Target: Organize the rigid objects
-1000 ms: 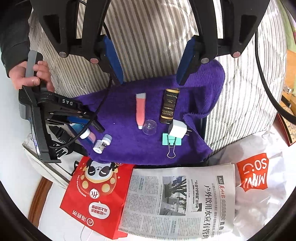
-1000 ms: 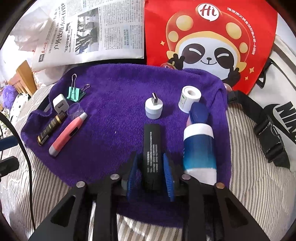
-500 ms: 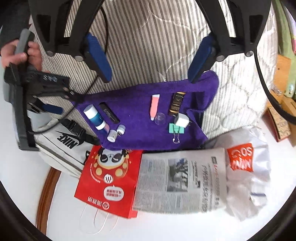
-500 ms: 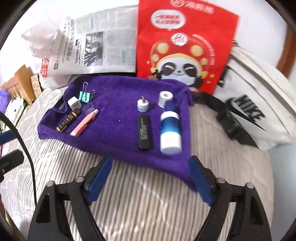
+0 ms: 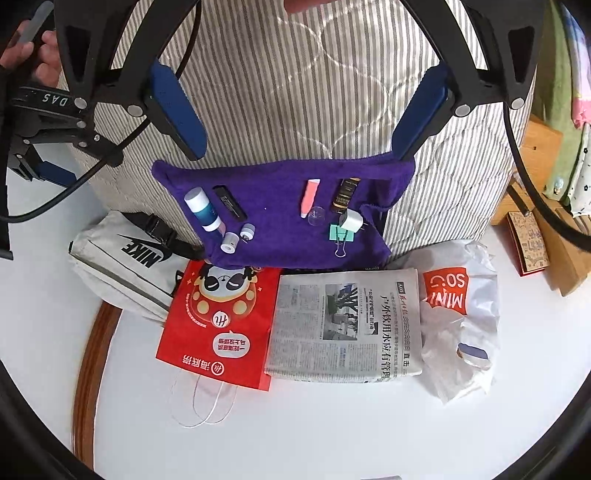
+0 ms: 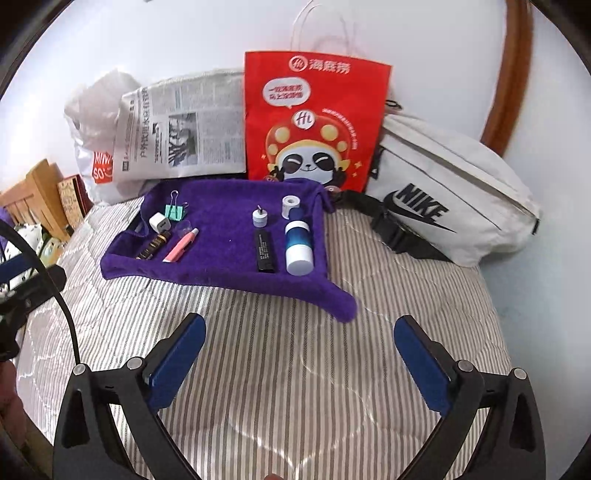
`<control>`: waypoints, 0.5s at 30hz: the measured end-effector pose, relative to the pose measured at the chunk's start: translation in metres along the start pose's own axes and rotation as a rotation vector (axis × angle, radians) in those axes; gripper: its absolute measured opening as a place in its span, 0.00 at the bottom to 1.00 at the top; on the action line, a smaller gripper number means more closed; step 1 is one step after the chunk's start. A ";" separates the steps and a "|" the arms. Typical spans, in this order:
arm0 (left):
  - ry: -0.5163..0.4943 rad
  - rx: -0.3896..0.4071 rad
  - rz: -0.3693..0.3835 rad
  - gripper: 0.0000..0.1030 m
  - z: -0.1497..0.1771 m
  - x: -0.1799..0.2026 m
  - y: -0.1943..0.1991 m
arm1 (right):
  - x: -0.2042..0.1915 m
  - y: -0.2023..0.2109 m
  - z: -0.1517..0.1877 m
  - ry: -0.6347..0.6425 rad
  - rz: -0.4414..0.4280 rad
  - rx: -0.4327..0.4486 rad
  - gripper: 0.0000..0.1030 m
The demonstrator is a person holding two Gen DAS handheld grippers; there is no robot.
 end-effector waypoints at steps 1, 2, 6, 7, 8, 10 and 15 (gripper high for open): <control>0.003 0.000 -0.003 0.98 0.000 0.000 0.003 | 0.001 0.003 0.000 -0.003 0.000 0.001 0.98; 0.004 0.001 -0.007 0.98 0.001 0.001 0.005 | 0.003 0.005 0.000 -0.005 0.004 0.001 0.98; -0.008 -0.002 -0.020 0.98 0.002 0.003 0.013 | 0.006 0.014 0.000 -0.003 0.020 0.007 0.99; -0.012 0.000 -0.023 0.98 0.002 0.003 0.015 | 0.007 0.016 0.000 -0.002 0.022 0.009 0.99; -0.015 0.001 -0.025 0.98 0.002 0.003 0.017 | 0.007 0.019 0.000 0.001 0.024 0.011 1.00; -0.017 0.000 -0.027 0.98 0.002 0.004 0.020 | 0.008 0.022 0.000 0.002 0.033 0.010 1.00; -0.021 -0.006 -0.024 0.98 0.002 0.007 0.026 | 0.012 0.026 0.001 -0.016 0.041 -0.001 1.00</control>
Point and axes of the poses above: each gripper's, at about its wrist camera, not at the fingertips, and y roughly against the way its jaws point, x to its right, z to its underside, the point moved 7 cm from there along -y, roughly the way its jaws point, and after that the axes turned 15 degrees about x, right-handed, at the moved point
